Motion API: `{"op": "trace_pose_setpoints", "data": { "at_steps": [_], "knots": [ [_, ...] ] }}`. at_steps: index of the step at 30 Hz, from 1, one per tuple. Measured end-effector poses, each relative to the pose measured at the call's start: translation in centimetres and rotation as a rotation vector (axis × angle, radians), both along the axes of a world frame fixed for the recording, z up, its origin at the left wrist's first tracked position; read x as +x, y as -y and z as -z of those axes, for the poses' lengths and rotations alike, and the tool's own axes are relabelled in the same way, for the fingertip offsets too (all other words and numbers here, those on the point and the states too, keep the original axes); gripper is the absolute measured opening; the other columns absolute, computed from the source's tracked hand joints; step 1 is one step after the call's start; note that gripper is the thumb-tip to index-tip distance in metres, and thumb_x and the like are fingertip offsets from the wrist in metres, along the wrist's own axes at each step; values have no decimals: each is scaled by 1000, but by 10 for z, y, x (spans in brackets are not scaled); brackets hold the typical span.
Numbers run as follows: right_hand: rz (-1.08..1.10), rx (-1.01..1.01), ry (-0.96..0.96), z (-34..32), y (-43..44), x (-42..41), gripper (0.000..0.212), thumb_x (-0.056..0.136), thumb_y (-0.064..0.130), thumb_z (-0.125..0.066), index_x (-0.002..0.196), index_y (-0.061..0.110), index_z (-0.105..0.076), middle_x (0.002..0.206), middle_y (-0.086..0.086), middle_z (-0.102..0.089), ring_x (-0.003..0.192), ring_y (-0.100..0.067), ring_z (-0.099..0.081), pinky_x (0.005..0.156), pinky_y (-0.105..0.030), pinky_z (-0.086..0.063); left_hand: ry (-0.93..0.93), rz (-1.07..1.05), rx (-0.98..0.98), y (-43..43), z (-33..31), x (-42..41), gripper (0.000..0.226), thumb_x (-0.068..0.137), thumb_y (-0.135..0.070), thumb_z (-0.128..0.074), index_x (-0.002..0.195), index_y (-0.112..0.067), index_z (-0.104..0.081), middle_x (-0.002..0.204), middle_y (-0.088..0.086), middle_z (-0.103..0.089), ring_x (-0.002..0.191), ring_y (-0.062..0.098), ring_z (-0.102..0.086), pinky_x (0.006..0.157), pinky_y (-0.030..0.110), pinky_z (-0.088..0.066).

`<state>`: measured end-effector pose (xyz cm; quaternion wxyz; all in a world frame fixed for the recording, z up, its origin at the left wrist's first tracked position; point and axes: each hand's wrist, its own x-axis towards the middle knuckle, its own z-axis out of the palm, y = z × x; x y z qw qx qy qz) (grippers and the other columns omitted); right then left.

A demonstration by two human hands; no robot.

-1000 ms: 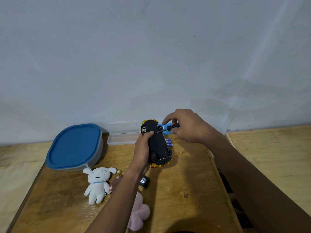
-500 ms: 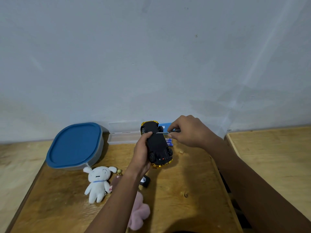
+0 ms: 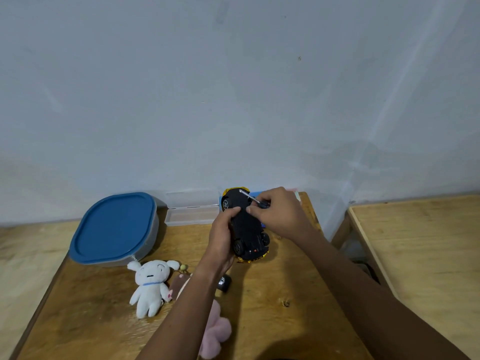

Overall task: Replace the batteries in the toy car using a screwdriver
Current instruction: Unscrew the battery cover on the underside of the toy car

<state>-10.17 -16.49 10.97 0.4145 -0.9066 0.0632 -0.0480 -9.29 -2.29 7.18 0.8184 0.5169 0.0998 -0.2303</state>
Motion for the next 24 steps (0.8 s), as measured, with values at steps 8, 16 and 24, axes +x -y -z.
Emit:
{"op": "trace_pose_setpoints", "data": {
  "at_steps": [8,16,24],
  "knots": [
    [78,16,-5,6,-2,3,33,82,24,-69,53,11,-60,47,-3,-51,43,-8,-39,43,-19,-26,147,6,145,-2,8,2,40,86,-29,-60,117,-6,-67,104,23,-71,91,36,-71,82,55,-57],
    [89,105,-48,17,2,4,34,79,23,-67,49,15,-53,48,-1,-47,46,-12,-40,48,-28,-32,191,11,160,1,11,2,40,87,-24,-60,122,-5,-66,108,25,-69,87,30,-71,72,42,-59],
    [80,127,-28,21,4,3,29,71,20,-71,46,22,-55,43,9,-50,42,-4,-43,45,-22,-33,200,40,165,3,14,3,27,98,-12,-52,118,-4,-67,99,19,-72,83,29,-71,72,40,-58]
  ]
}}
